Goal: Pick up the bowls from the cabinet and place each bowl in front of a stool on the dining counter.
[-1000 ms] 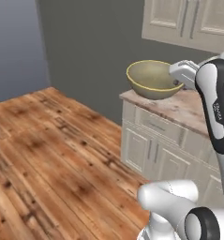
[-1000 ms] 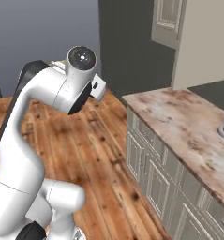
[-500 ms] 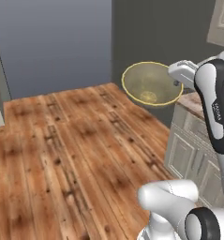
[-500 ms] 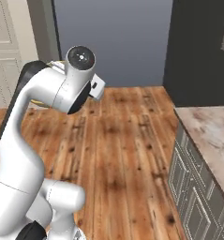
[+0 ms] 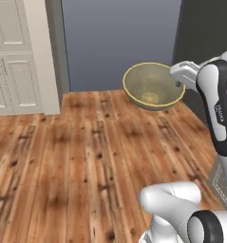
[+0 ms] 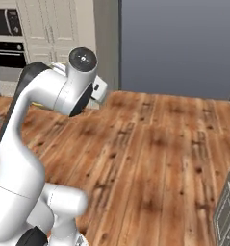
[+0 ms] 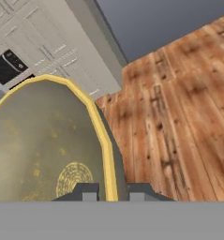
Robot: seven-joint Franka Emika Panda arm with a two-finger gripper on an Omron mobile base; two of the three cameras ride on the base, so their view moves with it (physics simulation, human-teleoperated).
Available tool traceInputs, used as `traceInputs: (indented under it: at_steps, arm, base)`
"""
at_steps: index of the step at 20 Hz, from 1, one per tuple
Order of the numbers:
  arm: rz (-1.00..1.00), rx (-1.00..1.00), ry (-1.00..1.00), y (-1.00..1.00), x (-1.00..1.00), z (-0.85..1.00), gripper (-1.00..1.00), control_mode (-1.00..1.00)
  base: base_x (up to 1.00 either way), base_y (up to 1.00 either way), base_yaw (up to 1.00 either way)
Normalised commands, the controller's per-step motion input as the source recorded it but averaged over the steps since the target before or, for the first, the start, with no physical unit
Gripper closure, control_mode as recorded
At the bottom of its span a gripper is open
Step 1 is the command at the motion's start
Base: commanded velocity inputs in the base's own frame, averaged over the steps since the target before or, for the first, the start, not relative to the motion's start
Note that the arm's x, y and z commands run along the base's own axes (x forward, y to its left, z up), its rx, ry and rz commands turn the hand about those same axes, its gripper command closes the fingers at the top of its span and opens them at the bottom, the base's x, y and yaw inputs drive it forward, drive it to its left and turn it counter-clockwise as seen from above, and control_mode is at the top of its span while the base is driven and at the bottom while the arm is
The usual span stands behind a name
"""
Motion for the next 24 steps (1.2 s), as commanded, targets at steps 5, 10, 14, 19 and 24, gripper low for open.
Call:
traceInputs:
  at_steps: [5,10,14,19,24]
  arm:
    - [0.0,0.0,0.0,0.0,0.0,0.0,1.0,1.0]
    - [0.0,0.0,0.0,0.0,0.0,0.0,1.0,1.0]
    - [0.0,0.0,0.0,0.0,0.0,0.0,1.0,1.0]
    - [0.0,0.0,0.0,0.0,0.0,0.0,1.0,1.0]
    - [0.0,0.0,0.0,0.0,0.0,0.0,1.0,1.0]
  base:
    - [0.53,0.13,0.45]
    - [0.56,0.11,0.44]
    - [0.53,0.16,0.42]
    - [0.59,0.2,0.41]
    - [0.66,0.25,0.4]
